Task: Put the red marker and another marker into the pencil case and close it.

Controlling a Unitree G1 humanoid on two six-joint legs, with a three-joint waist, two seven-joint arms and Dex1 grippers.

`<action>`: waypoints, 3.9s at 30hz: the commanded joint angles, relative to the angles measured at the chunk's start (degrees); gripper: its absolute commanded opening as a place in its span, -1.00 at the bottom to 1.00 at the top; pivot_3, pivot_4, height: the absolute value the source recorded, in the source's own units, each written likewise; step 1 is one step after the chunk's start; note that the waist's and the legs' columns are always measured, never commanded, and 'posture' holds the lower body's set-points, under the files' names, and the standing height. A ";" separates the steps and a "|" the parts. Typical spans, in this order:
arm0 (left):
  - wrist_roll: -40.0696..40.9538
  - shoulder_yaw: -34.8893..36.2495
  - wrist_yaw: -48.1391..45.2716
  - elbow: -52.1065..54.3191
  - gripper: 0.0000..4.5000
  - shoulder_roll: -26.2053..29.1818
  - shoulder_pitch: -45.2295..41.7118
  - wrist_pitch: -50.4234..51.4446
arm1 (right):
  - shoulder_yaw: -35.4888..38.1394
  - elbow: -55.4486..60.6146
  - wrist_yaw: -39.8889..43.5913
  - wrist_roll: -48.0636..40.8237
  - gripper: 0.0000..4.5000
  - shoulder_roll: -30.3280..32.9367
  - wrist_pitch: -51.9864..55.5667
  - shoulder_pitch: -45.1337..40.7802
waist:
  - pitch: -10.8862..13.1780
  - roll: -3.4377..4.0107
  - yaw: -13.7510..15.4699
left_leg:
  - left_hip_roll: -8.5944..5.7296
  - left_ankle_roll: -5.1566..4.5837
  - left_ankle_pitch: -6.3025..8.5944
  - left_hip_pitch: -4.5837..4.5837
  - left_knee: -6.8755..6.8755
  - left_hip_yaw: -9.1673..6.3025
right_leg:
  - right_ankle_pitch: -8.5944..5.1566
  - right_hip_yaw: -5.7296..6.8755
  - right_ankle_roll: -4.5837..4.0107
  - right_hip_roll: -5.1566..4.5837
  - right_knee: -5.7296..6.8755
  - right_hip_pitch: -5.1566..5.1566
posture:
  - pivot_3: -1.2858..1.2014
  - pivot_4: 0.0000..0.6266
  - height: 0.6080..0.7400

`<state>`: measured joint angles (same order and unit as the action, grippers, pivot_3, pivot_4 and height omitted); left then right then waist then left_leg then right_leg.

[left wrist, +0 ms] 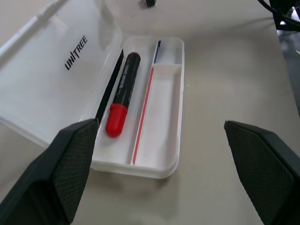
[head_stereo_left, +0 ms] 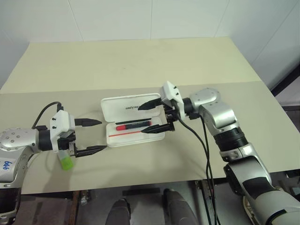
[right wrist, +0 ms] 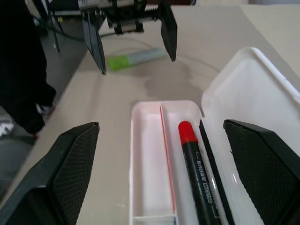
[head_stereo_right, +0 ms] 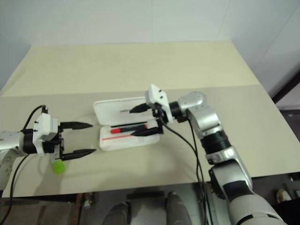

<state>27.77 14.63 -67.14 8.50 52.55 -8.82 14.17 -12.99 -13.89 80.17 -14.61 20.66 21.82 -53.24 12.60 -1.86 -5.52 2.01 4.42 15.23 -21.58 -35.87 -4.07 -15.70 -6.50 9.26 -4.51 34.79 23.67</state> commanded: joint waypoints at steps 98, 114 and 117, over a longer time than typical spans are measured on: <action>-21.62 15.13 76.28 40.90 -0.54 -51.46 22.35 37.98 | 17.41 19.12 -5.22 -16.25 1.00 21.99 -10.69 24.52 | -0.13 -0.25 2.27 | -0.05 0.15 0.22 0.24 -0.31 0.04 | -0.35 -0.07 -0.71 -0.02 -1.27 -0.92 | 0.03 -0.52 1.00; -18.20 5.61 39.28 29.32 -0.54 -27.52 31.82 -9.47 | 18.46 19.87 -8.83 -14.91 1.00 21.55 -12.51 28.11 | -0.14 -0.25 2.34 | 0.00 0.11 0.42 0.22 -0.08 0.12 | -0.34 -0.04 -0.87 -0.06 -1.60 -0.95 | 0.03 -0.52 1.00; -17.87 4.76 31.11 25.44 -0.54 -21.96 33.20 -17.05 | 18.87 21.04 -10.14 -14.90 1.00 21.54 -12.67 29.42 | -0.13 -0.23 2.38 | 0.02 0.12 0.45 0.23 -0.07 0.12 | -0.38 -0.03 -0.89 -0.05 -1.50 -0.89 | 0.03 -0.52 1.00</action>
<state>9.31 19.60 -32.55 34.91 29.60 23.76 1.82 3.72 4.77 70.87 -29.26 41.63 10.00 -24.25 12.47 -2.09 -3.14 2.02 4.53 15.69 -21.35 -35.94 -3.93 -16.09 -6.55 8.34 -4.56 33.28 22.78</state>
